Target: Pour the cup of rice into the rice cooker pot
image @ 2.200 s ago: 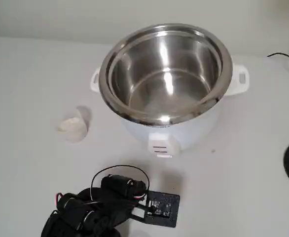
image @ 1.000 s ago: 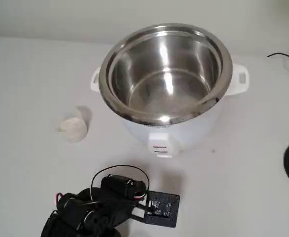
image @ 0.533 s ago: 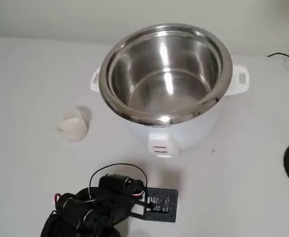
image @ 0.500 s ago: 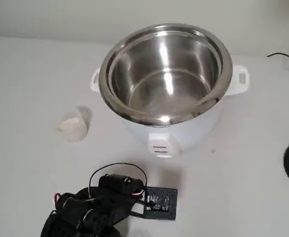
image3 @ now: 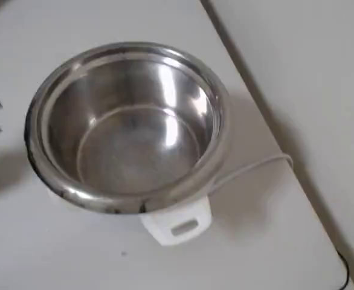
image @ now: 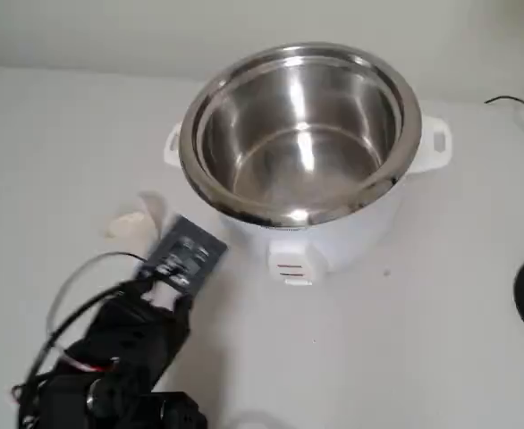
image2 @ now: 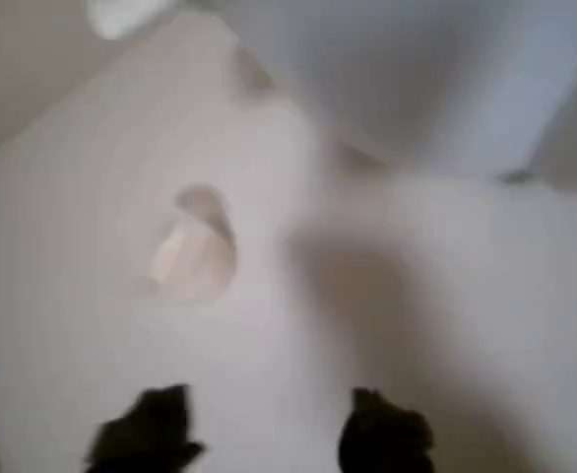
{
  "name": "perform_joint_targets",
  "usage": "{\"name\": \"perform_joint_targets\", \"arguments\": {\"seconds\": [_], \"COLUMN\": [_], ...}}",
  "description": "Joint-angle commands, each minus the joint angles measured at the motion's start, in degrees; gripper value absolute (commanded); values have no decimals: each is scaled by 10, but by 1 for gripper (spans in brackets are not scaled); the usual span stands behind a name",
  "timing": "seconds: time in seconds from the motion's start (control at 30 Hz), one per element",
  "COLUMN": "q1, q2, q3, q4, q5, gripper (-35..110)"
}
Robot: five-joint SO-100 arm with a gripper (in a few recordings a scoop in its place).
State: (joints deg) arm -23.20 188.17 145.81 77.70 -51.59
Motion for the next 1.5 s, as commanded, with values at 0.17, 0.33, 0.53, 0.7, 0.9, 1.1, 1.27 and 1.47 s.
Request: {"name": "perform_joint_targets", "arguments": {"seconds": [0.17,0.33,0.53,0.7,0.9,1.1,1.27,1.47], "q1": [-12,-20,-71,-76,-55,-49,-80,-105], "q2": [5,6,7,-76,-438,-853,-933,-1149], "q3": [98,256,322,323,312,229,224,135], "q4": [-301,-550,-592,-642,-991,-1384,-1453,-1615], "q5": [-206,-302,-346,-347,-351,-354,-349,-358], "gripper": [45,51,55,58,60,59,58,59]}}
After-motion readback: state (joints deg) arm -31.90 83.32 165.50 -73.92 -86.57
